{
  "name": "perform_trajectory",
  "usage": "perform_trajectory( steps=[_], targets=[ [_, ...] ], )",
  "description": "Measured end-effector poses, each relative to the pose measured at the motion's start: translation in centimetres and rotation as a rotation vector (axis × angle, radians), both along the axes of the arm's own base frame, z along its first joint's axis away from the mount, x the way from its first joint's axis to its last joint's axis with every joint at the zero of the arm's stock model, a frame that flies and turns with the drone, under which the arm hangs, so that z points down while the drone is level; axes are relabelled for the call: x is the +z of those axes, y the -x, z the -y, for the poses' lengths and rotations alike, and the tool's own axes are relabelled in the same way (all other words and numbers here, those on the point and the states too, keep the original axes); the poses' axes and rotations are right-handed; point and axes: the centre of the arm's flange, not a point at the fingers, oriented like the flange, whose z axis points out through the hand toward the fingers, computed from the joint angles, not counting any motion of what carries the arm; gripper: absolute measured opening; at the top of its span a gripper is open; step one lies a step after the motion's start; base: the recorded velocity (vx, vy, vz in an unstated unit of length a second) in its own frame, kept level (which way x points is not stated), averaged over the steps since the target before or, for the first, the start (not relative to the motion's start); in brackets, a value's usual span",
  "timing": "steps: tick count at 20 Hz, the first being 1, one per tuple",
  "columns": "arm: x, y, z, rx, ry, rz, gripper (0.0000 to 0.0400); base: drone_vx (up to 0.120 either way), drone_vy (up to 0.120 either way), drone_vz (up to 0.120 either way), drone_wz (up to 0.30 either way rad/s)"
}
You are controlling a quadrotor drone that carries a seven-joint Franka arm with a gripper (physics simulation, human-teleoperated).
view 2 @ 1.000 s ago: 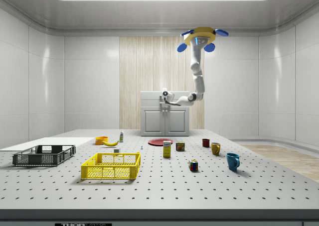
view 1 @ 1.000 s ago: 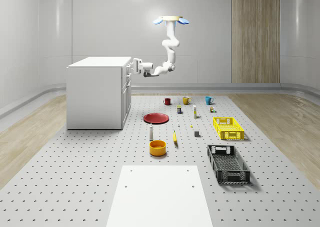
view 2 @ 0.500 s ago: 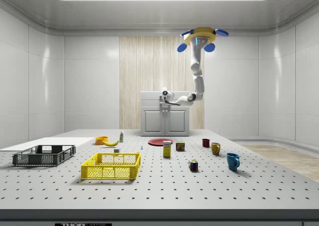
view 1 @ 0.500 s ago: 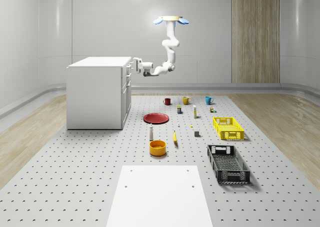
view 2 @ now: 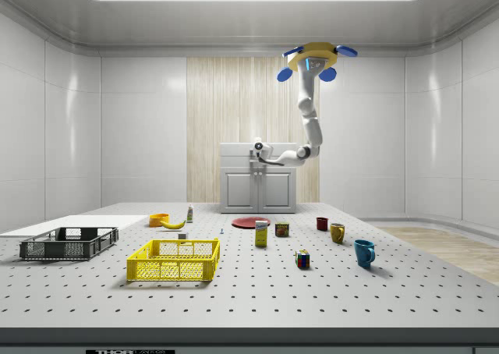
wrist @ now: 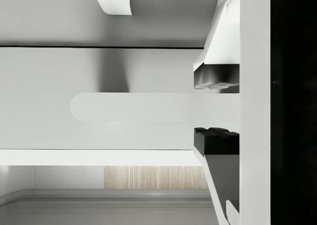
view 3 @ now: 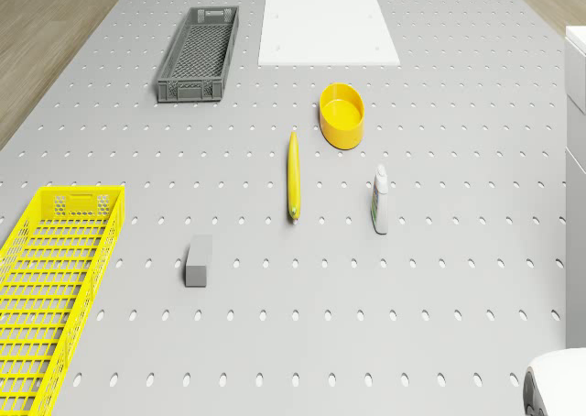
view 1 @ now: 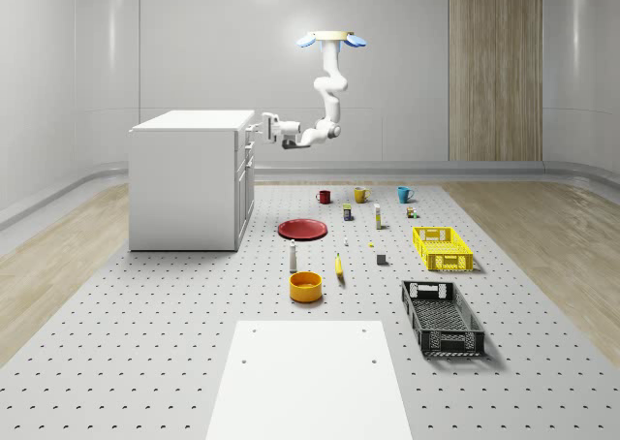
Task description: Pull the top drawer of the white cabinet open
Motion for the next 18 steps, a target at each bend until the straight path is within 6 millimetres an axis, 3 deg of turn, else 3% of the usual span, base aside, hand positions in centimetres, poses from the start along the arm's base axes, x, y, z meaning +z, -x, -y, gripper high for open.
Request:
perform_trajectory(
  steps=[7, 10, 12, 18],
  targets=[
    [0.0, 0.0, 0.5, 0.000, -0.001, -0.002, 0.0106, 0.000, 0.000, 0.000, 0.000],
    [0.0, 0.1, 0.0, 0.001, -0.001, -0.002, 0.0203, 0.000, 0.000, 0.000, 0.000],
    [0.0, 0.0, -0.6, 0.001, -0.001, -0.002, 0.0243, 0.000, 0.000, 0.000, 0.000],
    [0.1, 0.0, -2.2, 0.001, -0.001, -0.002, 0.0291, 0.000, 0.000, 0.000, 0.000]
  ],
)
